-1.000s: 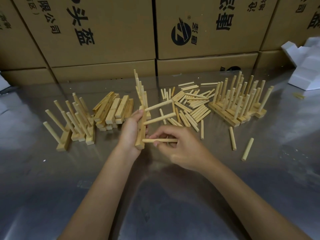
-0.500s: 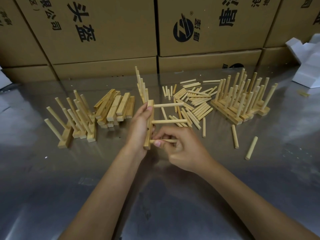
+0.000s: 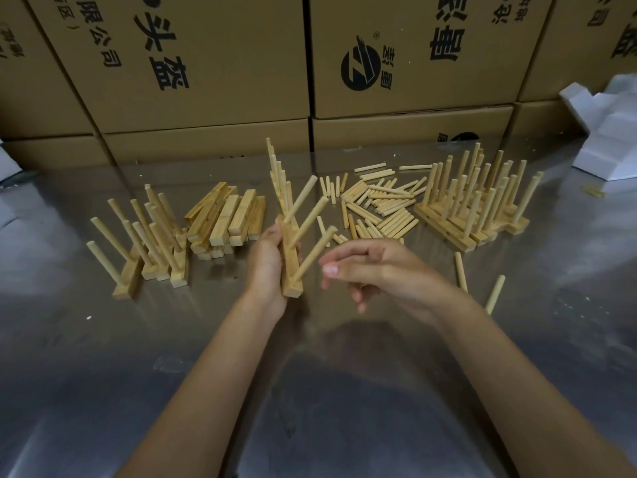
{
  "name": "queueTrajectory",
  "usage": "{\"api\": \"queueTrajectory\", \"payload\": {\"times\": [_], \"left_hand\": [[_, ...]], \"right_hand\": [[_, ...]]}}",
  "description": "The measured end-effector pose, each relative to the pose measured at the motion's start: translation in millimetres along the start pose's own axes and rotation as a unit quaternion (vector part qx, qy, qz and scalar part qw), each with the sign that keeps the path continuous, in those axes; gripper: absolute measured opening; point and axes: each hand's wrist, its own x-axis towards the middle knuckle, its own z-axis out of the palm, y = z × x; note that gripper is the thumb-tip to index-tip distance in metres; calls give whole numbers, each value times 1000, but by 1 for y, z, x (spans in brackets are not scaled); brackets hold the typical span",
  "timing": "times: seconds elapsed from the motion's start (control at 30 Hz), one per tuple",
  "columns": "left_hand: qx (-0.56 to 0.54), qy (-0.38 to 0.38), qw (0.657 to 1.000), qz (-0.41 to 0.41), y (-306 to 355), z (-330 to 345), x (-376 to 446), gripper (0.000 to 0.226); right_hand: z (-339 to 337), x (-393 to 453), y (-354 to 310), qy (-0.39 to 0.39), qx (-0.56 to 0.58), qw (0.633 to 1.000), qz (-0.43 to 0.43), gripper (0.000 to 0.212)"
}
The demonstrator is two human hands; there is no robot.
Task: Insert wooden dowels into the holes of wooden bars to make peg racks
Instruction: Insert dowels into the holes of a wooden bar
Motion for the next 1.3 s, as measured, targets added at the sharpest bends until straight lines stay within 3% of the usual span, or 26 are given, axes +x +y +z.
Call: {"api": "queueTrajectory", "payload": {"times": [0.1,0.2,0.33,0.47,0.63,0.83,0.93,1.07,1.2,1.3], "left_hand": [[6,-3,999,-48,-3,2,-6,34],[0,-20,995,-93,-3,3,-8,34],[42,-31,994,-93,-1,2,-7,35],[113,-46,989,-79,-4,3,-2,31],[243,-84,963,-74,8,1,3,17],[462,-37,886,-9,7,-14,12,40],[551,48,829,76,14,-23,12,31],[557,173,784,212,21,-29,10,26],[583,222,717,311,20,-43,19,34],[620,237,673,327,18,-53,27,34]], "right_hand": [[30,7,17,56,-164,985,11,33],[47,10,29,110,-294,948,-56,33],[48,11,30,180,-381,903,-87,38],[45,12,32,188,-399,894,-74,28],[27,14,35,209,-471,855,-57,20],[24,20,45,197,-484,852,-35,20],[24,24,48,195,-493,847,-36,22],[27,38,52,220,-476,851,-34,26],[30,59,55,264,-465,845,-20,30],[31,75,54,296,-470,832,0,37]]}}
